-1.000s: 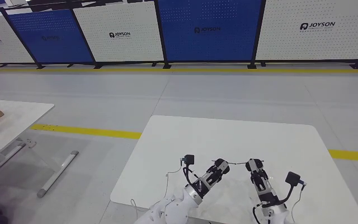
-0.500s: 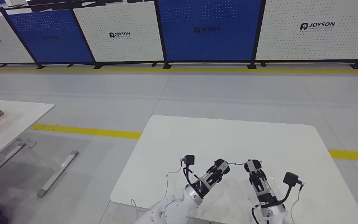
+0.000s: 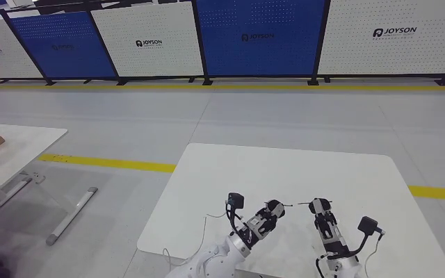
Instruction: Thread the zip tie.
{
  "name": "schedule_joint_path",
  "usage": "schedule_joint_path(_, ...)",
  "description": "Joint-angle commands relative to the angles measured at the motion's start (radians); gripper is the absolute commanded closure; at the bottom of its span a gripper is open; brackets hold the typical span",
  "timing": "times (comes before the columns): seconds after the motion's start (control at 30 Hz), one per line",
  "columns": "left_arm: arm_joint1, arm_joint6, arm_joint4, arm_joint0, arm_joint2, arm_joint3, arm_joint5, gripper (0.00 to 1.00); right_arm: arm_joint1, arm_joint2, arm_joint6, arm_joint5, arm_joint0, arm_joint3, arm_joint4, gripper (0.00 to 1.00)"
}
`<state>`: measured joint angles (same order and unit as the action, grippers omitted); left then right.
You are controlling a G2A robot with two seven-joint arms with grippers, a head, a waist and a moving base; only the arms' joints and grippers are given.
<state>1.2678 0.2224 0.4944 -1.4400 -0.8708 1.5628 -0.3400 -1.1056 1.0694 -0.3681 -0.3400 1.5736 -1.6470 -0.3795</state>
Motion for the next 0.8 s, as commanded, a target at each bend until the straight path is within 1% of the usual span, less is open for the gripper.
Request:
schedule_joint_path(0.0,-0.004,-0.017,0.019,0.001,0.001,0.001,0.000,1.00,0.000,0.000,0.001,0.000,0.000,0.000,0.001,1.00)
schedule_joint_path(0.2,-0.004,-0.017,0.019,0.001,0.001,0.001,0.000,1.00,-0.003,0.000,-0.002,0.003,0.001,-0.004,-0.014,1.00)
schedule_joint_path(0.37,-0.004,-0.017,0.019,0.001,0.001,0.001,0.000,1.00,-0.013,-0.024,-0.135,0.000,0.023,-0.001,-0.103,1.00)
schedule_joint_path(0.47,-0.004,-0.017,0.019,0.001,0.001,0.001,0.000,1.00,-0.015,-0.038,-0.177,0.000,0.028,-0.002,-0.102,1.00)
schedule_joint_path(0.53,-0.004,-0.017,0.019,0.001,0.001,0.001,0.000,1.00,-0.014,-0.047,-0.167,0.000,0.028,-0.003,-0.085,1.00)
schedule_joint_path(0.77,-0.004,-0.017,0.019,0.001,0.001,0.001,0.000,1.00,-0.014,-0.047,-0.167,0.000,0.028,-0.003,-0.085,1.00)
